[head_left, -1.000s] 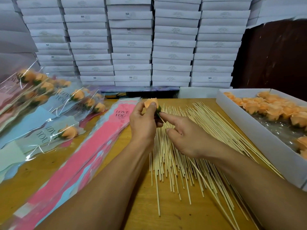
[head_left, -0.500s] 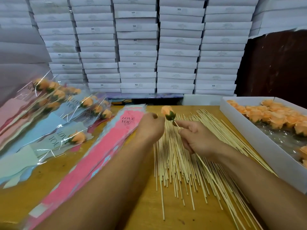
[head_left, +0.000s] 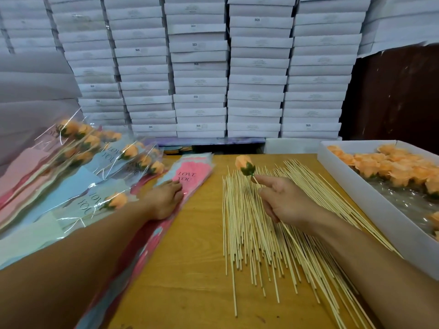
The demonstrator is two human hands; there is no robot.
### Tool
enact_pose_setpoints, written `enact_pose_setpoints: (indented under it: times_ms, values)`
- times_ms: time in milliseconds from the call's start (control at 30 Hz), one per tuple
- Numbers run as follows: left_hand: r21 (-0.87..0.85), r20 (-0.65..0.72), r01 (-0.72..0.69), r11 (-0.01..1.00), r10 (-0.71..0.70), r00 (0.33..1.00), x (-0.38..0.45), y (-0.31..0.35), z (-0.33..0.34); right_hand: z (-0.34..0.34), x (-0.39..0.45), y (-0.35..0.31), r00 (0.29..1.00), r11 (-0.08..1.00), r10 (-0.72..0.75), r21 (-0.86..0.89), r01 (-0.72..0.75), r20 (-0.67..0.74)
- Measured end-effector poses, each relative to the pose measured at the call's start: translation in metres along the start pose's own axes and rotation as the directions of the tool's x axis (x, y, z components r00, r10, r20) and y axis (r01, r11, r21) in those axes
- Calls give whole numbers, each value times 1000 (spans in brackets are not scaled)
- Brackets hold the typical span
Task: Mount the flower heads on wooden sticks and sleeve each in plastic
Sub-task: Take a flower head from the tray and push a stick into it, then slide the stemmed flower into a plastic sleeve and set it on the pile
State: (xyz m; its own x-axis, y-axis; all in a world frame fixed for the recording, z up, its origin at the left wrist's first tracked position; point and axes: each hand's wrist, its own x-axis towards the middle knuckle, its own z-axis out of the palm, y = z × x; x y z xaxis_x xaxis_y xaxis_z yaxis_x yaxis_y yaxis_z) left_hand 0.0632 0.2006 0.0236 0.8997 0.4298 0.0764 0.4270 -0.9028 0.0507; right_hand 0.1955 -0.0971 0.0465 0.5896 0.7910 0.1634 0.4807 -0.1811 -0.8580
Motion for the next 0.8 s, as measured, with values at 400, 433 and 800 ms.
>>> enact_pose_setpoints:
  times_ms: [400,433,800]
  values:
    - [142,-146,93,986,-72,987,-25,42,-25,0,2,-2,987,936,162,313,-159,17]
    - [128,-140,78,989,-60,988,-32,52,-32,0,2,-3,980,914,198,357,-194,26]
    - [389,-226,-130,912,231,946,-144,177,-67,-5,3,-7,931,812,352,462,-356,98]
